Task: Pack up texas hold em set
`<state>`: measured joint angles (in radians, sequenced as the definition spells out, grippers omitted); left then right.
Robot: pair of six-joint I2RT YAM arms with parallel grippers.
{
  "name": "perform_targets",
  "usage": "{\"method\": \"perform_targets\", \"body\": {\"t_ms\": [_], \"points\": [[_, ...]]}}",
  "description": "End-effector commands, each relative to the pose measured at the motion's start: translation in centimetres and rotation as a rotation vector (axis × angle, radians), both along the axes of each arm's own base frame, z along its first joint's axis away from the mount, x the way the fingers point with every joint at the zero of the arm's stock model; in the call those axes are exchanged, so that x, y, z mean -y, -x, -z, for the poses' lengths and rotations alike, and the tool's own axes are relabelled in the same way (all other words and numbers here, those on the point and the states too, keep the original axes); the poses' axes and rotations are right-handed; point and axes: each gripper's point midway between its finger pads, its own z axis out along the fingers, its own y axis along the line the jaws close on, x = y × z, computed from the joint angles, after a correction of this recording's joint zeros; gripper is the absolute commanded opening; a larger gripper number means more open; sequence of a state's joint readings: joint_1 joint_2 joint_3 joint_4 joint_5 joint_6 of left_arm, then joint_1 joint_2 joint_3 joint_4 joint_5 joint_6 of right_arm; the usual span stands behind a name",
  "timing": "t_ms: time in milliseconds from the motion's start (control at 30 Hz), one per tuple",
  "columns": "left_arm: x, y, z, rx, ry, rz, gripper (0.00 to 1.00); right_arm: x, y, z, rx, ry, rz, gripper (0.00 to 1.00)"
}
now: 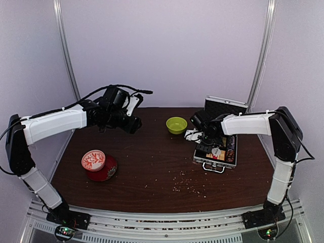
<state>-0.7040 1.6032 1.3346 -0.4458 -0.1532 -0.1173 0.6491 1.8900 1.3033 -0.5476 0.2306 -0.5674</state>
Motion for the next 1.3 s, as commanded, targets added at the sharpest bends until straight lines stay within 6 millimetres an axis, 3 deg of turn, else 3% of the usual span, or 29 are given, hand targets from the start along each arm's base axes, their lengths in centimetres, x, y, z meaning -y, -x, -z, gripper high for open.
{"method": "perform_targets", "body": {"t_ms": [0, 400, 600, 833, 1033, 1200, 1267], "points": [[0.5, -0.2, -0.5, 0.01, 0.013, 0.008, 0.6, -0.4, 0.5, -2.5, -0.011, -0.066, 0.01, 0.55], [-0.4, -0.6, -1.1, 0.048, -0.021, -0.024, 0.6, -0.3, 1.8, -8.0, 0.001, -0.247, 0.016, 0.57], [-2.0, -1.1, -2.1, 0.108, -0.075, -0.08, 0.6, 1.3, 1.7, -12.6, 0.048, -0.404, 0.039, 0.57], [-4.3, -1.8, -3.8, 0.203, -0.133, -0.168, 0.6, 9.1, -1.4, -21.5, 0.285, -0.72, 0.244, 0.59], [-6.6, -2.1, -5.8, 0.286, -0.142, -0.261, 0.61, 16.0, -1.0, -29.3, 0.562, -0.925, 0.382, 0.78], [-8.0, -2.1, -7.3, 0.344, -0.145, -0.317, 0.62, 20.0, -1.4, -30.7, 0.695, -0.967, 0.552, 0.98], [-8.3, -2.0, -7.9, 0.359, -0.137, -0.328, 0.62, 21.5, -1.5, -31.3, 0.74, -0.993, 0.596, 1.0]]}}
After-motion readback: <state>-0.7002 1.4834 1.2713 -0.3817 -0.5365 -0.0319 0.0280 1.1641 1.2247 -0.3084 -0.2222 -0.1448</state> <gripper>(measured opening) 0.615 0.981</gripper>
